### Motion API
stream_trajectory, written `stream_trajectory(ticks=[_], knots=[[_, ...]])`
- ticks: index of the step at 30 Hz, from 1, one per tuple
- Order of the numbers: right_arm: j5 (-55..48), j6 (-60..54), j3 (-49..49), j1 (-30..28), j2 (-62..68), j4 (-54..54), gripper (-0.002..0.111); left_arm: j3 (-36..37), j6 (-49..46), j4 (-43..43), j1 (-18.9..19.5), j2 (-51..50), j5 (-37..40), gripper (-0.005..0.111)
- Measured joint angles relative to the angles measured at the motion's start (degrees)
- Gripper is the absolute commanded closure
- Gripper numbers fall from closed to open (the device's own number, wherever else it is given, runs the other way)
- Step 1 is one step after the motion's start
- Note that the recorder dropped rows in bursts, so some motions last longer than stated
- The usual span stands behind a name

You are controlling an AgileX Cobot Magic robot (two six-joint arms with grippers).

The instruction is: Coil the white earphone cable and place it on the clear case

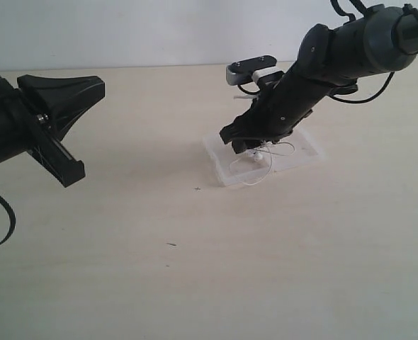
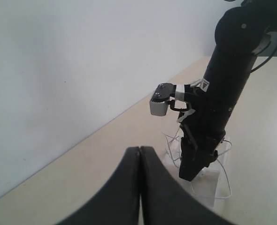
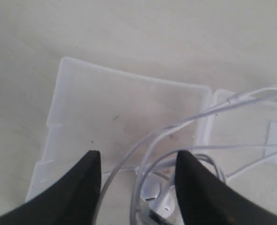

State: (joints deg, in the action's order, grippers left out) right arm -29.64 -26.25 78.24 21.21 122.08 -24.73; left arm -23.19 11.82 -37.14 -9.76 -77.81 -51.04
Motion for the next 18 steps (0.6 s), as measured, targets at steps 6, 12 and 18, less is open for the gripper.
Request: stream_trajectory(ticks=[6, 12, 18], knots=[[-1.0, -0.1, 0.0, 0.0, 0.0, 0.0, 0.041, 0.0, 0.0, 0.0, 0.0, -0.1, 0.0, 0.107], [-1.9, 0.5, 0.0, 0.1, -3.1, 0.0, 0.041, 0.0, 0.0, 0.0, 0.0, -0.1, 0.0, 0.107], [-4.5, 1.4, 0.0, 0.1, -4.1, 0.0, 0.041, 0.0, 0.0, 0.0, 0.0, -0.1, 0.0, 0.107]])
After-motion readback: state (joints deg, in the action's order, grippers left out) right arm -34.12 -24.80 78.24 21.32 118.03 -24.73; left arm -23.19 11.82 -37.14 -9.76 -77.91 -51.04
